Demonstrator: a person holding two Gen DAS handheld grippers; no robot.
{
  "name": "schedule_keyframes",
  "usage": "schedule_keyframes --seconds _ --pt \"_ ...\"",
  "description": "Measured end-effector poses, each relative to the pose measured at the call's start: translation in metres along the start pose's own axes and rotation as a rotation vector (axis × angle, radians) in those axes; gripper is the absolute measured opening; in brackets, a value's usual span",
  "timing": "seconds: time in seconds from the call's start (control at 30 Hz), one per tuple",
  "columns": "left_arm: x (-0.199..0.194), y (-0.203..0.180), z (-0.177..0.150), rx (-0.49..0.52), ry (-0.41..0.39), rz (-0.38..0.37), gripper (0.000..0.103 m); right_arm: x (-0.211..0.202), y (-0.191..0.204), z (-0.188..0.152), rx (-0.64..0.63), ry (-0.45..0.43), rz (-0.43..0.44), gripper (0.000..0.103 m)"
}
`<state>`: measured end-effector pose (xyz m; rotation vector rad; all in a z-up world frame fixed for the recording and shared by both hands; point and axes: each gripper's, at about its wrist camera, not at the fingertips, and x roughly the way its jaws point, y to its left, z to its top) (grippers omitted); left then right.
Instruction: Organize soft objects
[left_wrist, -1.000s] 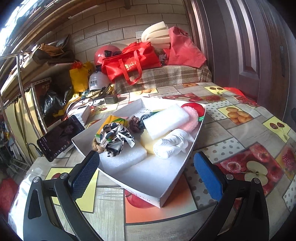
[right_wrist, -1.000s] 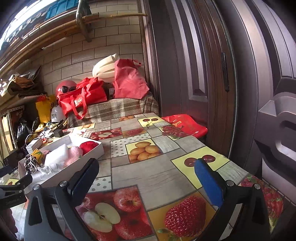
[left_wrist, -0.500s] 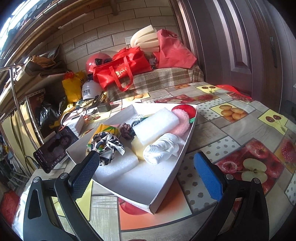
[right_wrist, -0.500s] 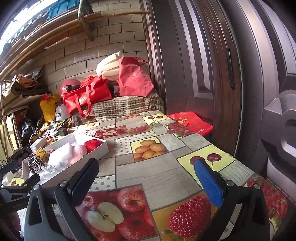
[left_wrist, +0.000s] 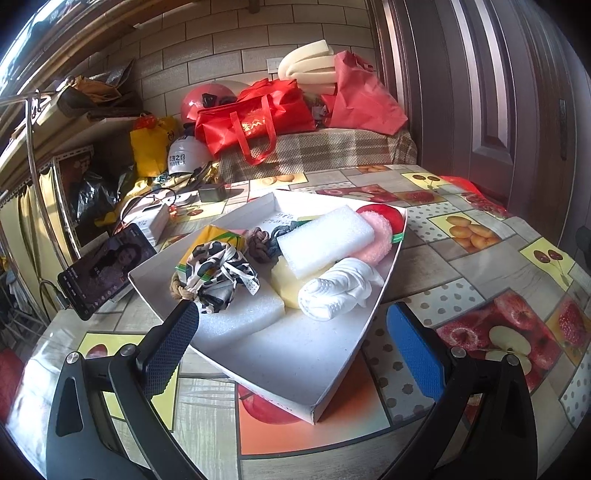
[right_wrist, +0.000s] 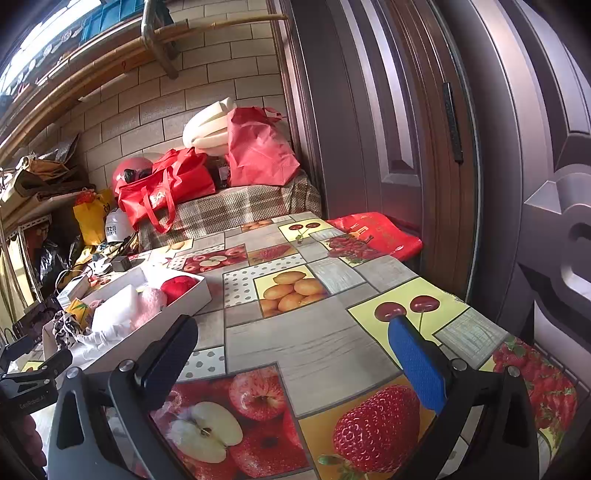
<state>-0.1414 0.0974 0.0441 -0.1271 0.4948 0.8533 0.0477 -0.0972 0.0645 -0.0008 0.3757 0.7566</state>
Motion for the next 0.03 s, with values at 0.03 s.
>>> schedule_keyframes --seconds 0.03 --pt "-0.0001 0.0002 0.0000 0.000 0.000 0.002 0.103 0.0001 0.0000 0.0000 0.000 0.000 0.000 0.103"
